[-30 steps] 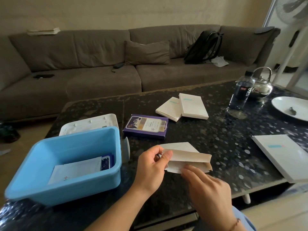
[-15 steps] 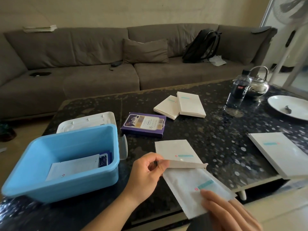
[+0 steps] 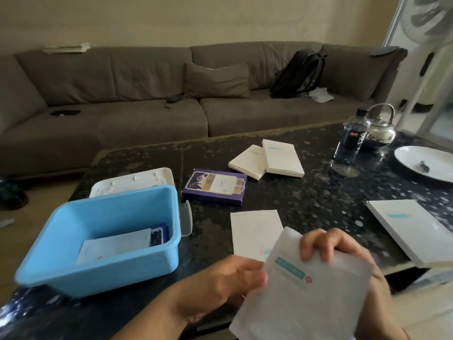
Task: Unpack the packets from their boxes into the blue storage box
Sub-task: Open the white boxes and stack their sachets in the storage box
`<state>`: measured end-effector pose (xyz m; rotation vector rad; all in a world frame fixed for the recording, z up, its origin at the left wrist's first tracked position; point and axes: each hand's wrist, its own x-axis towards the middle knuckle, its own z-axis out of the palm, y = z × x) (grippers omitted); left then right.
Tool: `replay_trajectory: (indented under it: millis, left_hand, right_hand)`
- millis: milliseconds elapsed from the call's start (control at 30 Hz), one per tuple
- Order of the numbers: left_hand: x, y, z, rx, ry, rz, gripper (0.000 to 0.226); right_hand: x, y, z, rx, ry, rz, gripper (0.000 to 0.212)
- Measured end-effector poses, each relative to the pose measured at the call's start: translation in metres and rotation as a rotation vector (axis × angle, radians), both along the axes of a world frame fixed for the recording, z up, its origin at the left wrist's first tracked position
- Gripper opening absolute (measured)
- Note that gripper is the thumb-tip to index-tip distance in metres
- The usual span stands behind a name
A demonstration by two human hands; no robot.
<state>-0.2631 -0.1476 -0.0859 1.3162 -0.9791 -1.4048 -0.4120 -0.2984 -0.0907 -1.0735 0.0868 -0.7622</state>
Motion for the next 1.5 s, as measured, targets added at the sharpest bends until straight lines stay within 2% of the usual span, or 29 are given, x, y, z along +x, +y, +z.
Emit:
replay_trajectory:
  millis: [33, 67, 100, 167, 200, 267, 300, 333, 400, 467, 500, 667, 800, 867, 933, 1000, 1067, 1167, 1367, 1433, 1500]
  left_hand:
    - [-0.002, 0.001, 0.001, -0.004, 0.110, -0.042, 0.035]
    - [-0.003, 0.003, 0.001, -0.012, 0.172, -0.037, 0.034]
    - [-0.004, 0.004, 0.000, -0.011, 0.219, 0.006, 0.032]
    - [-0.003, 0.006, -0.001, -0.015, 0.327, 0.172, 0.031]
    - [-0.003, 0.007, 0.000, -0.043, 0.401, 0.281, 0.028]
    - [-0.001, 0.008, 0.000, -0.139, 0.591, 0.509, 0.025]
    - [0.000, 0.008, 0.002, -0.181, 0.659, 0.604, 0.029]
    - [0.000, 0.007, 0.004, -0.209, 0.701, 0.684, 0.037]
    - [-0.001, 0.006, 0.008, -0.263, 0.746, 0.781, 0.047]
    - [-0.003, 0.008, 0.010, -0.289, 0.729, 0.837, 0.045]
    - [-0.002, 0.011, 0.010, -0.290, 0.723, 0.859, 0.045]
    - [0.018, 0.036, 0.016, -0.251, 0.574, 1.012, 0.042]
    - [0.040, 0.066, 0.023, -0.237, 0.599, 1.113, 0.036]
    - [0.046, 0.082, 0.027, -0.241, 0.554, 1.152, 0.031]
    - [0.053, 0.100, 0.033, -0.262, 0.435, 1.175, 0.034]
    - [0.062, 0.117, 0.040, -0.253, 0.234, 1.185, 0.042]
    - [0.073, 0.132, 0.047, -0.208, 0.055, 1.179, 0.049]
    - [0.092, 0.148, 0.054, -0.125, -0.117, 1.158, 0.054]
    - [0.132, 0.168, 0.063, -0.088, -0.179, 1.190, 0.070]
    - [0.145, 0.170, 0.063, -0.047, -0.194, 1.168, 0.063]
    - [0.155, 0.172, 0.063, 0.003, -0.186, 1.138, 0.047]
  right_hand:
    - [0.003, 0.013, 0.008, -0.002, -0.014, 0.029, 0.042]
    - [0.002, 0.018, 0.022, -0.046, 0.087, 0.091, 0.042]
    - [0.010, 0.021, 0.025, -0.058, 0.138, 0.041, 0.040]
    - [0.026, 0.021, 0.023, 0.055, 0.223, -0.086, 0.040]
    - [0.029, 0.022, 0.021, 0.127, 0.245, -0.066, 0.048]
    - [0.035, 0.030, 0.016, 0.160, 0.341, 0.033, 0.087]
    - [0.037, 0.036, 0.015, 0.159, 0.381, 0.065, 0.093]
    - [0.039, 0.041, 0.014, 0.077, 0.427, 0.068, 0.088]
    - [0.044, 0.052, 0.019, -0.175, 0.540, -0.024, 0.055]
    - [0.053, 0.055, 0.022, -0.290, 0.590, -0.114, 0.013]
    - [0.058, 0.056, 0.024, -0.322, 0.631, -0.145, 0.004]
    - [0.077, 0.060, 0.038, -0.270, 0.762, 0.012, 0.008]
    - [0.094, 0.068, 0.049, -0.275, 0.804, 0.065, 0.010]
    - [0.103, 0.075, 0.054, -0.285, 0.813, 0.105, 0.009]
    - [0.112, 0.081, 0.061, -0.301, 0.814, 0.161, 0.012]
    - [0.122, 0.088, 0.066, -0.251, 0.800, 0.230, 0.015]
    - [0.135, 0.096, 0.070, -0.177, 0.776, 0.257, 0.021]
    - [0.163, 0.109, 0.075, -0.167, 0.749, 0.270, 0.031]
    - [0.218, 0.128, 0.076, 0.127, 0.813, 0.339, 0.016]
    - [0.231, 0.133, 0.075, 0.171, 0.829, 0.369, 0.016]
    - [0.242, 0.136, 0.073, 0.100, 0.863, 0.390, 0.021]
